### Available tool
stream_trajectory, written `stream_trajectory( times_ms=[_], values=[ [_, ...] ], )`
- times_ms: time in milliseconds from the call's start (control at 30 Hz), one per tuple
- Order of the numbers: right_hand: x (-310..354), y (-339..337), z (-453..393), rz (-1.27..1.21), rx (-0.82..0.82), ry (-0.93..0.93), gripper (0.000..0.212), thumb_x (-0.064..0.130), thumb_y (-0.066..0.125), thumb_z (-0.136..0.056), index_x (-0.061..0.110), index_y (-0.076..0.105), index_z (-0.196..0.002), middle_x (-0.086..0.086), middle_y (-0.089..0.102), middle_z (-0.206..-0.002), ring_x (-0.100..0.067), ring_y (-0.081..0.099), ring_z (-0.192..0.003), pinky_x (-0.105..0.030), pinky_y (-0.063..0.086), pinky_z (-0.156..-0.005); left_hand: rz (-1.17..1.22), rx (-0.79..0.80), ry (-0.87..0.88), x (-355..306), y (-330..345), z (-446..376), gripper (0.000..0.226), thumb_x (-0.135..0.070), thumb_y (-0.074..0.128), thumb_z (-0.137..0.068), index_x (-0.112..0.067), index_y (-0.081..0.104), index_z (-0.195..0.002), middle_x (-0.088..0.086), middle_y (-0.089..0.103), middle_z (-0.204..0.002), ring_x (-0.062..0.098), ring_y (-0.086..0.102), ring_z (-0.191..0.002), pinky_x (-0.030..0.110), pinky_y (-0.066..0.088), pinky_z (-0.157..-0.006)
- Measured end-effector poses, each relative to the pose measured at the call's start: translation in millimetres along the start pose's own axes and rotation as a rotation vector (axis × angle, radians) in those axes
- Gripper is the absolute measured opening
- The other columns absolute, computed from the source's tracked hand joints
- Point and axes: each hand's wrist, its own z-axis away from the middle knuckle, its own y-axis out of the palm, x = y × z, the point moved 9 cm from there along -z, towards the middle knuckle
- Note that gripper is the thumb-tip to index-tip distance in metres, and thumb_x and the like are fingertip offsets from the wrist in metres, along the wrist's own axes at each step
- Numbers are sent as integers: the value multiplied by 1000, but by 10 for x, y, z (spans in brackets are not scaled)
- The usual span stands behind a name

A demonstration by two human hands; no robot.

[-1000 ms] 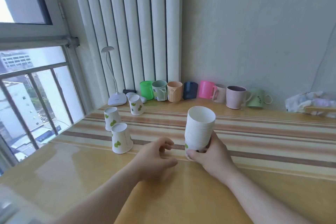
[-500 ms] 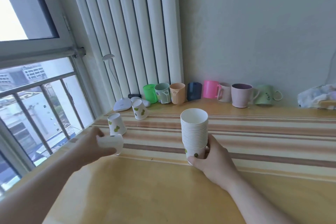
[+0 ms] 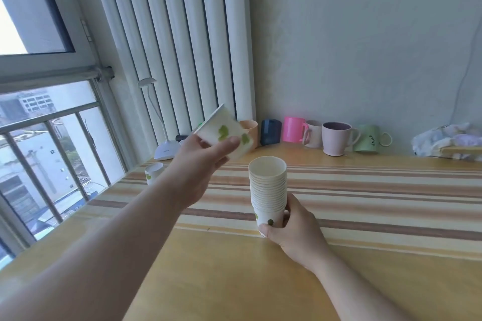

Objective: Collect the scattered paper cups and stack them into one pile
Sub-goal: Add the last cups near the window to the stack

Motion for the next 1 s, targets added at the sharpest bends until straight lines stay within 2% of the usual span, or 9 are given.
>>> stream_trajectory(
  times_ms=[133, 267, 400, 533, 667, 767, 867, 933, 1000],
  values=[
    [-10, -6, -6, 0, 2, 0, 50, 37, 87, -76, 48, 59, -116, 20, 77, -102, 6, 71, -90, -25, 59, -79, -255, 61, 54, -55, 444, -171, 70, -23, 97, -77, -15, 61, -137, 5, 79, -121, 20, 76, -116, 34, 61, -99],
    [-1, -1, -21, -1, 4, -8, 52, 38, 88, -77, 46, 58, -119, 18, 77, -103, 4, 71, -91, -23, 58, -78, -452, 92, 1, 237, 582, -162, 51, -21, 96, -81, -37, 66, -119, -11, 78, -111, -8, 73, -96, 21, 57, -85],
    [-4, 17, -30, 1, 14, -14, 54, 40, 87, -78, 47, 57, -122, 19, 76, -105, 3, 72, -92, -25, 59, -80, -421, 47, -14, 386, 460, -161, 49, -22, 94, -79, -28, 71, -121, -8, 81, -109, 6, 75, -104, 32, 59, -92],
    [-16, 31, -40, 6, 8, -18, 55, 40, 87, -77, 48, 57, -122, 20, 76, -104, 4, 72, -91, -28, 61, -81, -451, 182, -106, 491, 473, -206, 92, -43, 98, -61, -27, 58, -142, -7, 76, -124, 11, 71, -117, 39, 54, -105],
    [-48, 50, -62, -7, 1, -20, 57, 39, 87, -77, 51, 57, -123, 22, 77, -104, 3, 72, -94, -30, 61, -84, -631, 368, -230, 590, 231, -166, 132, -71, 94, -53, -40, 30, -164, -13, 42, -157, 13, 38, -142, 39, 37, -111],
    [-99, 68, -80, -18, 6, -18, 54, 35, 88, -79, 55, 56, -117, 30, 75, -102, 7, 71, -95, -29, 60, -84, -678, 170, -172, 548, -402, -259, 109, -80, 88, -56, -43, 49, -151, -12, 49, -153, 13, 43, -141, 42, 40, -114],
    [-91, 80, -93, -31, 11, -27, 56, 33, 89, -80, 53, 57, -121, 35, 73, -103, 10, 69, -97, -24, 57, -81, -852, -295, -114, 579, -1430, -455, 55, -46, 85, -88, -31, 65, -137, 1, 61, -141, 25, 59, -126, 44, 48, -108],
    [-95, 85, -100, -29, 5, -17, 58, 36, 89, -78, 53, 56, -122, 28, 77, -100, 11, 69, -94, -23, 55, -79, -1122, -484, -174, 627, -1940, -520, 60, -36, 77, -91, -34, 56, -147, 13, 52, -149, 38, 50, -134, 54, 46, -112],
    [-114, 87, -109, -27, -1, -2, 56, 39, 89, -75, 52, 57, -119, 27, 77, -97, 8, 70, -91, -26, 58, -79, -1295, -496, -273, 713, -2202, -583, 76, -44, 73, -93, -43, 39, -160, 15, 36, -163, 43, 33, -149, 60, 38, -120]
  ],
)
